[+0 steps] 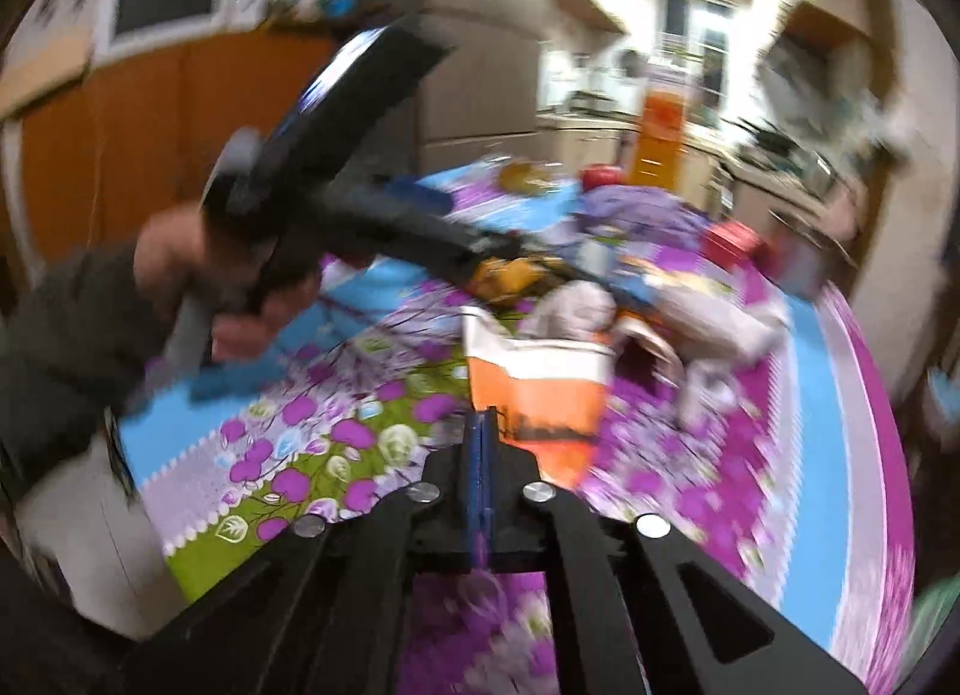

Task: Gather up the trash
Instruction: 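Return both tools to the table and reach toward the white towel, then grasp the white towel with the left tool while the right tool grasps the orange paper cup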

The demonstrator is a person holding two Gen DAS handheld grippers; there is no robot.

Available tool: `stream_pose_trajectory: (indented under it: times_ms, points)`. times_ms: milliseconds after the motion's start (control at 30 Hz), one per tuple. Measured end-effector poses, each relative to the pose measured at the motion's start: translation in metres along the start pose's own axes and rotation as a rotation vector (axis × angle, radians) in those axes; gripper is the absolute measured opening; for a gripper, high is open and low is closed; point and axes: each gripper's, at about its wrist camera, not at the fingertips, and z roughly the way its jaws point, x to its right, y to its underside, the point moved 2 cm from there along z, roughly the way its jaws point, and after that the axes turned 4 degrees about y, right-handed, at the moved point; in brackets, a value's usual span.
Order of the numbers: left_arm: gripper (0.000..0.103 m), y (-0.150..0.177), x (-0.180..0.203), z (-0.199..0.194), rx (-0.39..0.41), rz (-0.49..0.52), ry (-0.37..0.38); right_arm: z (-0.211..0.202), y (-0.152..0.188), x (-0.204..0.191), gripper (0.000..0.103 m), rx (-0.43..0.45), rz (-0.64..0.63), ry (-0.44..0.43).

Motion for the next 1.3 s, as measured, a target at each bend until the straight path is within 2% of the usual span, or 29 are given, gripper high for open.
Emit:
stream_pose_trajectory:
  times_ms: [167, 433, 500, 533, 567, 633, 700, 733, 767, 833, 867, 933, 1100, 1200, 1300]
  points:
    - [0.073, -0.004, 0.037, 0.012, -0.004, 0.095, 0.020, -0.016, 0.014, 0.041, 0.001, 0.020, 0.184, 0.041]
    - [0.073, -0.003, 0.037, 0.048, -0.085, 0.088, 0.003, -0.006, 0.023, 0.059, 0.003, -0.018, 0.187, 0.038]
    - [0.073, -0.002, 0.040, 0.052, -0.093, 0.091, -0.001, -0.007, 0.020, 0.059, 0.021, -0.017, 0.166, 0.035]
    - [0.073, -0.001, 0.042, 0.053, -0.100, 0.095, -0.001, -0.009, 0.018, 0.061, 0.048, -0.011, 0.156, 0.033]
    - [0.073, 0.001, 0.043, 0.055, -0.104, 0.098, -0.001, -0.011, 0.016, 0.062, 0.069, -0.008, 0.146, 0.015]
    - [0.063, 0.005, 0.045, 0.059, -0.118, 0.104, 0.008, -0.015, 0.012, 0.059, 0.074, 0.004, 0.089, 0.004]
    - [0.044, 0.006, 0.045, 0.060, -0.124, 0.089, 0.039, -0.016, 0.008, 0.054, 0.074, -0.012, 0.030, -0.035]
    - [0.043, 0.005, 0.044, 0.060, -0.126, 0.080, 0.042, -0.015, 0.007, 0.049, 0.072, -0.028, -0.020, -0.072]
    - [0.043, 0.005, 0.043, 0.061, -0.129, 0.074, 0.041, -0.014, 0.007, 0.042, 0.064, -0.044, -0.060, -0.094]
    - [0.042, 0.006, 0.041, 0.063, -0.136, 0.061, 0.055, -0.008, 0.008, 0.029, 0.056, -0.087, -0.162, -0.157]
    - [0.042, 0.006, 0.041, 0.063, -0.137, 0.059, 0.059, -0.005, 0.010, 0.022, 0.053, -0.103, -0.207, -0.180]
    - [0.042, 0.006, 0.041, 0.063, -0.138, 0.058, 0.066, 0.003, 0.015, 0.012, 0.051, -0.139, -0.311, -0.173]
    - [0.044, 0.004, 0.036, 0.066, -0.143, 0.032, 0.093, 0.016, 0.025, -0.010, 0.050, -0.186, -0.494, -0.167]
    - [0.044, 0.004, 0.035, 0.067, -0.143, 0.025, 0.100, 0.026, 0.029, -0.016, 0.050, -0.207, -0.540, -0.139]
    - [0.044, 0.004, 0.035, 0.067, -0.144, 0.023, 0.102, 0.035, 0.032, -0.017, 0.049, -0.211, -0.522, -0.122]
